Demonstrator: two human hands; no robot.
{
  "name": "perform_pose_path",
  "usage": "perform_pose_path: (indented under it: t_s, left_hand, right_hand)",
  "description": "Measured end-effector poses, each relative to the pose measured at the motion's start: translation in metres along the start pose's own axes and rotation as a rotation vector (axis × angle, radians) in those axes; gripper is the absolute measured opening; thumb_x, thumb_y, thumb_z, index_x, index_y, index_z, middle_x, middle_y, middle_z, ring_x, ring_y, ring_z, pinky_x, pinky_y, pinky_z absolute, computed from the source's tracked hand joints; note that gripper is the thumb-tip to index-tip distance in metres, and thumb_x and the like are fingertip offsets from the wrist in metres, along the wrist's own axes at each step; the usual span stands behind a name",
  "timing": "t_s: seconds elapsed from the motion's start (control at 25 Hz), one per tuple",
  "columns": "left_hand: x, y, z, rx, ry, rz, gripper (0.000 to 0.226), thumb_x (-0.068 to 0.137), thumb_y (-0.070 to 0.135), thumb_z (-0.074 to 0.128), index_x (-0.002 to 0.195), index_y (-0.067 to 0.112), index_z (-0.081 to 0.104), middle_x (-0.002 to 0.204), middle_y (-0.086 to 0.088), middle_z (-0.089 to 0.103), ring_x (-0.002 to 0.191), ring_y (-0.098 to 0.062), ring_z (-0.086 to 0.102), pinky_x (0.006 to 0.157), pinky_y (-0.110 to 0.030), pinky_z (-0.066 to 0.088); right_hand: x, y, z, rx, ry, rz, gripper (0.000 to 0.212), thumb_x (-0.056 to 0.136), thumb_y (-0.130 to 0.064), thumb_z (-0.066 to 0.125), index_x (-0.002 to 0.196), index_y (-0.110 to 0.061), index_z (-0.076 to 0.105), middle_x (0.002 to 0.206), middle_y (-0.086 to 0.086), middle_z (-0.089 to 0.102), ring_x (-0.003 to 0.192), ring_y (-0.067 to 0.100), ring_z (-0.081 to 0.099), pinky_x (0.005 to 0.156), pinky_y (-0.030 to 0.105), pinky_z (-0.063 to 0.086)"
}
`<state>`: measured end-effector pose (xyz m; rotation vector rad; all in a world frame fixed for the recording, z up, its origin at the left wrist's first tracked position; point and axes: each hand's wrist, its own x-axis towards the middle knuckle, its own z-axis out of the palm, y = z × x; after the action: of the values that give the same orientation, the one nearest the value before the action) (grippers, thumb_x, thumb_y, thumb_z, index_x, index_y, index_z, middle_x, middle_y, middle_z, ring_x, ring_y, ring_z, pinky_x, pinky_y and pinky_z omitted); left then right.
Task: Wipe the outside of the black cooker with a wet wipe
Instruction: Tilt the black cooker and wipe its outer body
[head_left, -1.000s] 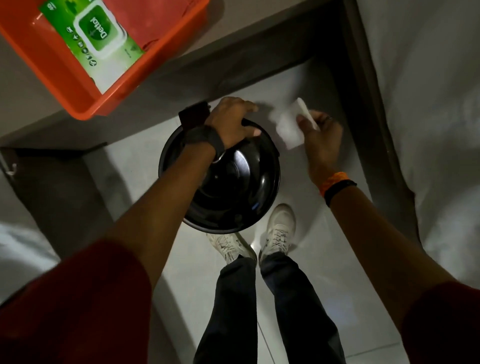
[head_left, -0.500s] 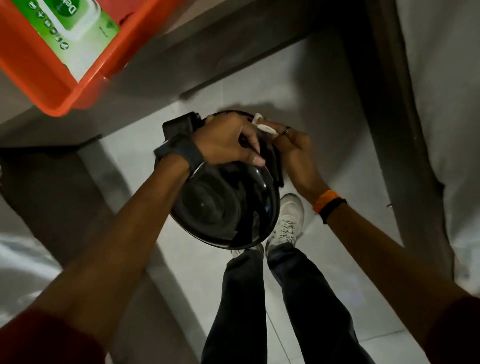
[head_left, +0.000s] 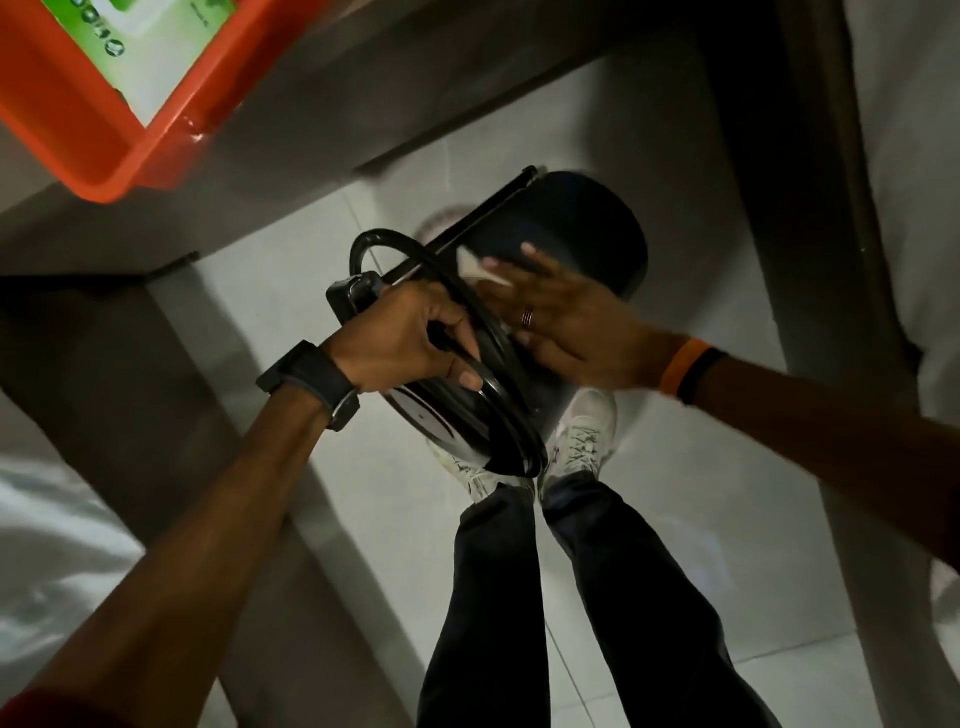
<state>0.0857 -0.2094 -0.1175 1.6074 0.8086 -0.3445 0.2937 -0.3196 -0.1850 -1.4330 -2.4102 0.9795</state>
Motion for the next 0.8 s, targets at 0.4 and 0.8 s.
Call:
perform_pose_path:
  t_s: [0.4, 0.8]
  left_hand:
    - [0.008, 0.016, -0.004, -0.007, -0.012, -0.016, 0.020, 0.065, 0.010, 0.090, 0.079, 0.012, 0.076, 0.085, 0.010, 0.065, 0.079, 0.003, 0.061, 0.076, -0.004, 0.049]
    - [0.017, 0.016, -0.024, -0.049, 0.085, -0.008, 0.020, 0.068, 0.007, 0.087, 0.084, 0.006, 0.075, 0.081, 0.005, 0.061, 0.076, 0.006, 0.058, 0.079, -0.004, 0.045]
  right_hand:
    - [-0.012, -0.006, -0.002, 0.117, -0.029, 0.054, 0.061, 0.108, -0.041, 0.026, 0.160, -0.011, 0.026, 0.169, 0.013, 0.027, 0.160, 0.023, 0.017, 0.132, 0.031, 0.002]
    - [-0.032, -0.012, 0.005, 0.586, 0.218, 0.447, 0.052, 0.111, -0.024, 0.033, 0.162, -0.015, 0.024, 0.171, -0.006, 0.017, 0.161, 0.009, 0.010, 0.132, 0.028, 0.005]
